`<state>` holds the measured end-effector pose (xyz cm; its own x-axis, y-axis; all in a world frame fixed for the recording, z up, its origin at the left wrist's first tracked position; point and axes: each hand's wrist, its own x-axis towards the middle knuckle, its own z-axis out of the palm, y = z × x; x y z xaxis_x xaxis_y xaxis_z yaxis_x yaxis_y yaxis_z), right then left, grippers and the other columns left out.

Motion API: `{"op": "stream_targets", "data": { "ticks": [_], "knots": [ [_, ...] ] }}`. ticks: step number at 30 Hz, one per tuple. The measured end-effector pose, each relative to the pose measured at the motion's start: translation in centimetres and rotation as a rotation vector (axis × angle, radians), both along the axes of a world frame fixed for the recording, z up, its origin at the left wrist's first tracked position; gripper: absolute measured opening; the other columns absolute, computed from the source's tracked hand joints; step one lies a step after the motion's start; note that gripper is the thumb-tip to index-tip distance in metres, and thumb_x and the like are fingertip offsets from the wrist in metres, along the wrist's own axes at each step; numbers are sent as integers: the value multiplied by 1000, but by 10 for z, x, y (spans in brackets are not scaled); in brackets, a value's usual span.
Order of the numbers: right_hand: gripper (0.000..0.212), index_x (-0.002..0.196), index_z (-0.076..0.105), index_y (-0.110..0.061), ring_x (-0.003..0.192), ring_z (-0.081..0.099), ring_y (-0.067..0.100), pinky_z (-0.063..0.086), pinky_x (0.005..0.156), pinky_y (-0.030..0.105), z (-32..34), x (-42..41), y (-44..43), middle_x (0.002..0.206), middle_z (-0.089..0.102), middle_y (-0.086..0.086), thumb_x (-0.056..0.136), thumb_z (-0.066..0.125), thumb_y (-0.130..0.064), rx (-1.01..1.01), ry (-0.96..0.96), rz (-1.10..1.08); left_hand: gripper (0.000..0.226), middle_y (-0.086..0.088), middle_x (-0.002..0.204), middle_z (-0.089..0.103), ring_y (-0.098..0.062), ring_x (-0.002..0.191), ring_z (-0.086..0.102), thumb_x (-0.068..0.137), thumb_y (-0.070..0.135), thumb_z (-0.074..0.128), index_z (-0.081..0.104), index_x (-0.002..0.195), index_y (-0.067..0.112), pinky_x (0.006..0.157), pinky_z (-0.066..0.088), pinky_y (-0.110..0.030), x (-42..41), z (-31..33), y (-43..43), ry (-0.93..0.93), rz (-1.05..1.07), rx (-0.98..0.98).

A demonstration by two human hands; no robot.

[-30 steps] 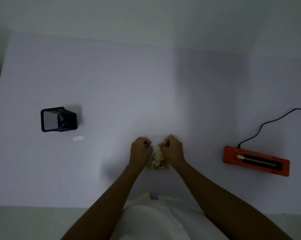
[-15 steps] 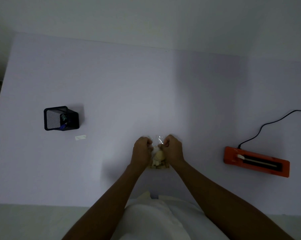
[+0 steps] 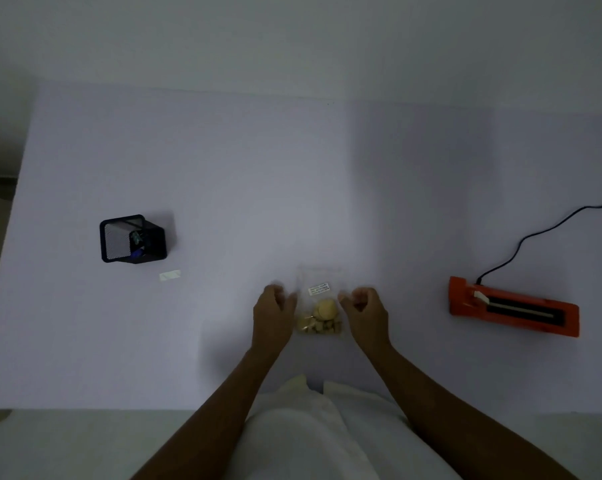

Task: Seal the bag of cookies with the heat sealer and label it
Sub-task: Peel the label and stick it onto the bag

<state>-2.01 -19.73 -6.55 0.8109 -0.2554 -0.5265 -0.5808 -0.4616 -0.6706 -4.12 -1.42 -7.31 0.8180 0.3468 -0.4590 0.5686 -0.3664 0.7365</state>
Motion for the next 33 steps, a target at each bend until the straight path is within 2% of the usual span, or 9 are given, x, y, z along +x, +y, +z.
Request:
{"op": "stream_targets", "data": {
  "ticks": [2, 5, 9, 14, 18, 21, 24, 29, 33],
  "knots": [
    [20, 97, 63, -12, 75, 61, 10, 40, 58, 10, 0, -10, 0, 85, 64, -1, 89, 70, -29, -5, 57, -4, 16, -1, 79, 65, -16, 72, 61, 94, 25, 60, 64, 93, 10, 60, 44, -11, -9, 3, 1, 25, -68, 5],
    [18, 100, 67, -11, 83, 66, 18, 46, 62, 15, -3, -15, 8, 90, 69, 3, 90, 69, -26, 19, 95, 13, 16, 1, 81, 65, -13, 73, 59, 97, 16, 53, 67, 92, 8, 55, 41, -5, -15, 5, -1, 97, -115, 11],
    [16, 103, 68, -10, 89, 67, 20, 54, 74, 27, -1, 5, 22, 95, 70, 5, 88, 69, -17, 68, 80, -56, 18, -4, 82, 67, -18, 77, 60, 96, 15, 54, 67, 88, 5, 63, 39, -20, 7, 9, 6, 105, -114, 17],
    [16, 96, 70, -10, 85, 69, 21, 56, 79, 34, 3, 66, 47, 89, 73, 5, 82, 72, -16, 78, -14, -134, 19, -8, 89, 71, -17, 80, 58, 94, 18, 55, 69, 90, 5, 69, 35, -21, 75, 24, 25, 73, -72, 81],
    [16, 95, 70, -9, 82, 66, 20, 53, 77, 30, 6, 121, 67, 88, 71, 5, 81, 73, -16, 57, -61, -164, 24, -12, 91, 69, -25, 84, 60, 96, 21, 50, 66, 89, 4, 71, 35, -24, 131, 31, 38, 63, -79, 87],
    [18, 97, 70, -6, 79, 61, 16, 44, 70, 19, 6, 152, 77, 92, 73, 8, 81, 73, -16, 23, -88, -164, 26, -15, 92, 67, -30, 90, 60, 97, 23, 47, 61, 85, 5, 72, 35, -27, 163, 33, 42, 76, -116, 96],
    [20, 97, 69, -6, 79, 61, 15, 40, 69, 16, 3, 170, 83, 94, 73, 9, 81, 73, -17, -9, -81, -166, 22, -8, 87, 61, -29, 91, 59, 96, 24, 48, 58, 84, 8, 71, 32, -26, 182, 32, 46, 105, -159, 99],
    [24, 100, 69, -6, 91, 68, 24, 50, 83, 28, 0, 174, 94, 96, 73, 10, 81, 74, -21, -33, -52, -139, 31, -14, 99, 66, -32, 100, 60, 95, 28, 51, 62, 97, 0, 74, 34, -27, 186, 27, 57, 128, -209, 95],
    [30, 111, 66, -8, 100, 66, 26, 51, 95, 38, 8, 162, 104, 105, 71, 11, 85, 69, -23, -29, -34, -138, 50, -16, 132, 58, -29, 122, 53, 94, 31, 57, 50, 134, 2, 100, 37, -32, 179, 33, 70, 125, -279, 82]
  ]
}}
